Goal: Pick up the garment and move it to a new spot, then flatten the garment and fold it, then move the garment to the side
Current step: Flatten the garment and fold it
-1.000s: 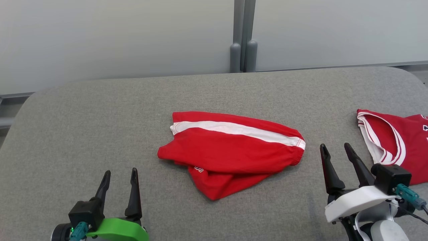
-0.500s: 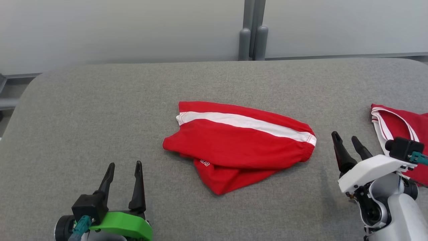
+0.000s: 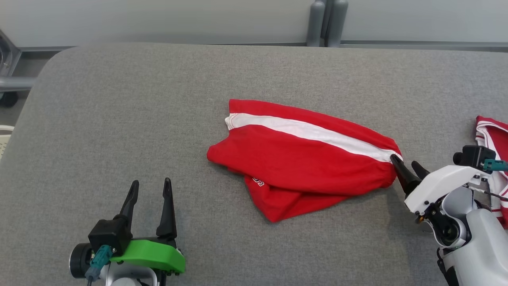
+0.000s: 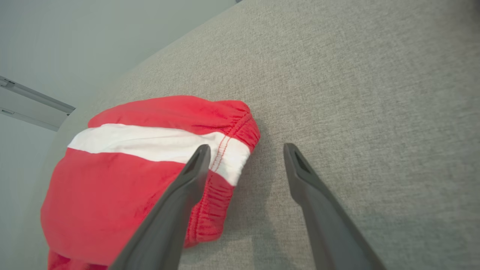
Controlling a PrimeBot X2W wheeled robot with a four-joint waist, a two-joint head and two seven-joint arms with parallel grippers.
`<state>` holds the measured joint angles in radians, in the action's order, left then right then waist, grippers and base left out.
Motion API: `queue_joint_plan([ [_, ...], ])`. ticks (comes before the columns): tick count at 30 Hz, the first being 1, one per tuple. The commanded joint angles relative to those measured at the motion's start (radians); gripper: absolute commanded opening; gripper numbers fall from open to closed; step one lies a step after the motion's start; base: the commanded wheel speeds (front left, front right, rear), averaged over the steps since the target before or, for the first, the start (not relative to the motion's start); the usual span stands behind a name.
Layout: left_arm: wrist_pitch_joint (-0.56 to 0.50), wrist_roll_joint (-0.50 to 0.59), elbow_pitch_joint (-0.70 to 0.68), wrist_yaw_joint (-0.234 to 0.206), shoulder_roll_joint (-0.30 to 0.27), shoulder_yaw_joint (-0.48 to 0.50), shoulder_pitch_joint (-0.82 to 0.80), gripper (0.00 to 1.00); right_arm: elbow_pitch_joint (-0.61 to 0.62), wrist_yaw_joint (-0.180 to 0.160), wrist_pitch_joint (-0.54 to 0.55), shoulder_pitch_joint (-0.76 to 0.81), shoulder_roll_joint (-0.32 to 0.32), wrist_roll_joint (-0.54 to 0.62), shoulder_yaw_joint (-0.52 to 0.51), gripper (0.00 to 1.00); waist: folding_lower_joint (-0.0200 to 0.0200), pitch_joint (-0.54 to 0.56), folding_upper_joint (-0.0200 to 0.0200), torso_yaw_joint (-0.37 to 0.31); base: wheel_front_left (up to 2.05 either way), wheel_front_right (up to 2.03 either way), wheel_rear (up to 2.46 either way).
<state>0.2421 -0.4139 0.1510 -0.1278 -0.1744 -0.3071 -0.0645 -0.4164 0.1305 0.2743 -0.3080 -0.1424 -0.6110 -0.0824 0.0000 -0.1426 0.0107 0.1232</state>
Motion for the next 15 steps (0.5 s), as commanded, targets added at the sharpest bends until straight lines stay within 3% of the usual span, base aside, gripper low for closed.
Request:
queue_joint_plan([
  [1, 0.007, 0.005, 0.005, 0.001, 0.003, 0.001, -0.019, 1.0, -0.012, 0.0, 0.008, -0.017, -0.013, -0.014, 0.008, 1.0, 0.0, -0.02, -0.0107, 0.016, 0.0, 0.0, 0.0],
  [9, 0.015, 0.009, 0.026, 0.01, 0.01, 0.002, -0.033, 1.0, -0.019, 0.0, 0.016, -0.036, -0.038, -0.074, 0.053, 1.0, 0.0, -0.035, -0.0107, 0.025, 0.0, 0.0, 0.0],
  [10, 0.016, 0.009, 0.028, 0.01, 0.01, 0.003, -0.034, 1.0, -0.012, 0.0, 0.01, -0.036, -0.043, -0.077, 0.063, 0.79, 0.0, -0.035, -0.0107, 0.024, 0.0, 0.0, 0.0],
  [11, 0.016, 0.01, 0.029, 0.01, 0.01, 0.004, -0.035, 1.0, -0.005, 0.0, 0.0, -0.036, -0.05, -0.078, 0.071, 0.48, 0.0, -0.036, -0.0107, 0.023, 0.0, 0.0, 0.0],
  [13, 0.017, 0.012, 0.031, 0.01, 0.01, 0.005, -0.037, 1.0, 0.008, 0.0, -0.015, -0.034, -0.061, -0.085, 0.091, 0.24, 0.0, -0.039, -0.0107, 0.02, 0.0, 0.0, 0.0],
  [14, 0.018, 0.013, 0.032, 0.01, 0.009, 0.005, -0.038, 1.0, 0.016, 0.0, -0.024, -0.033, -0.067, -0.088, 0.1, 0.06, 0.0, -0.04, -0.0107, 0.019, 0.0, 0.0, 0.0],
  [15, 0.019, 0.013, 0.033, 0.012, 0.009, 0.006, -0.04, 1.0, 0.023, 0.0, -0.03, -0.033, -0.071, -0.091, 0.111, 0.0, 0.0, -0.041, -0.0107, 0.017, 0.0, 0.0, 0.0],
])
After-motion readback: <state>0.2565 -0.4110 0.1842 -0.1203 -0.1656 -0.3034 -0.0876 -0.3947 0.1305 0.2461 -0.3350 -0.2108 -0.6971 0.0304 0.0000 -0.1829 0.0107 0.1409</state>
